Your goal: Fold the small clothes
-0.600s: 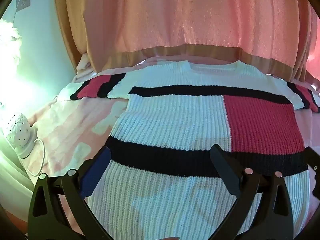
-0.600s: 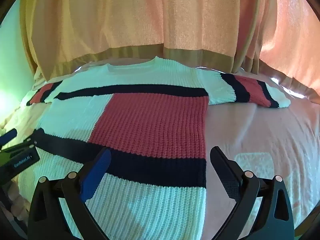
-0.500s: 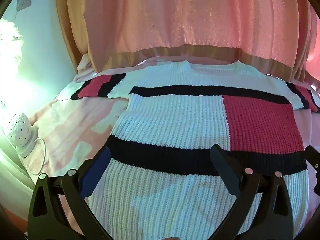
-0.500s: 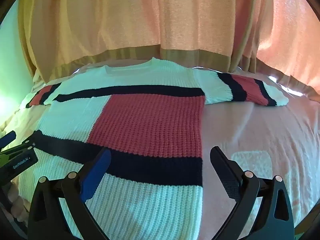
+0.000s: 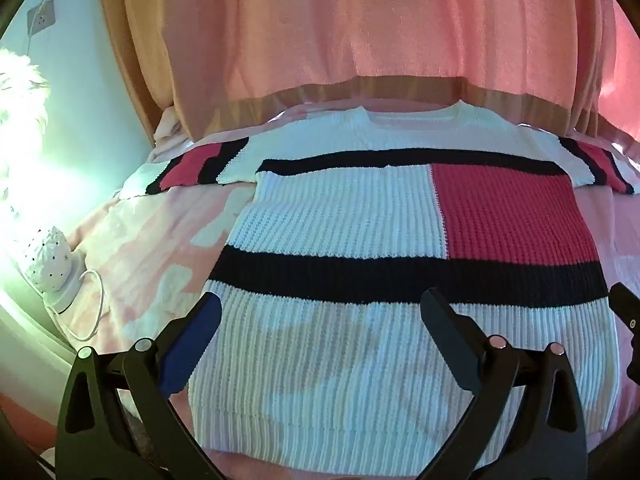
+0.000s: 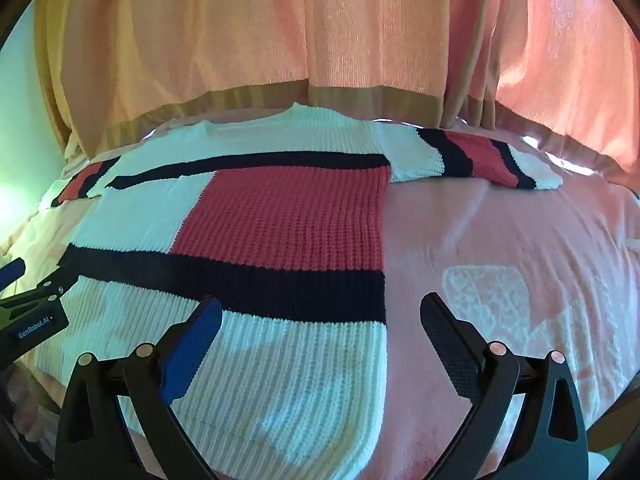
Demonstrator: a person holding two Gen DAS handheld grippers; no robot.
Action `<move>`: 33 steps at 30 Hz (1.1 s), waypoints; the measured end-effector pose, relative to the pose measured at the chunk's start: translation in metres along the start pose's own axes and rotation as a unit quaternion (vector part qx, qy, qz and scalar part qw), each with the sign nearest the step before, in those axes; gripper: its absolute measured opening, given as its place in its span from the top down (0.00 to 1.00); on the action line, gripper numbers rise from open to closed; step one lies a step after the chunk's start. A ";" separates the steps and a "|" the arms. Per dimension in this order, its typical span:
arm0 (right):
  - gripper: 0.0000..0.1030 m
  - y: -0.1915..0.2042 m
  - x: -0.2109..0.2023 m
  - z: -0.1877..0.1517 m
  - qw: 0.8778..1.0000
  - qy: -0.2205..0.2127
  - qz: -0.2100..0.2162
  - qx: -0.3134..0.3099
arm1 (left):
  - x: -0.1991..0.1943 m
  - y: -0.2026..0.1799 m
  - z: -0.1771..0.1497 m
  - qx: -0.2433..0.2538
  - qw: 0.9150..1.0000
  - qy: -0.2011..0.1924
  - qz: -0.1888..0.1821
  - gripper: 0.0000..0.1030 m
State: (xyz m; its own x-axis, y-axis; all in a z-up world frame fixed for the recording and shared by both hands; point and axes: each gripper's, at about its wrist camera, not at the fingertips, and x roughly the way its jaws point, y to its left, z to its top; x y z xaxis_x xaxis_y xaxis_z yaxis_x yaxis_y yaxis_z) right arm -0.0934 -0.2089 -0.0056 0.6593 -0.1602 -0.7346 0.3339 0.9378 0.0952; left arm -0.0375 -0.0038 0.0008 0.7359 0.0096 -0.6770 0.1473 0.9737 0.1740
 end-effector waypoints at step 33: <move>0.05 -0.012 -0.026 -0.009 1.000 0.008 -0.008 -0.008 | -0.019 -0.005 -0.006 0.009 1.000 0.013 0.000 0.05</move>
State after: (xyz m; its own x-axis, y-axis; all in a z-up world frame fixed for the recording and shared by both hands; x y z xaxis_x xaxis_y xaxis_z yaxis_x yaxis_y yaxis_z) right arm -0.1207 -0.2130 0.0063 0.6431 -0.1697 -0.7467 0.3325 0.9403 0.0727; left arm -0.0564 -0.0079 0.0089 0.7179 0.0160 -0.6959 0.1591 0.9695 0.1865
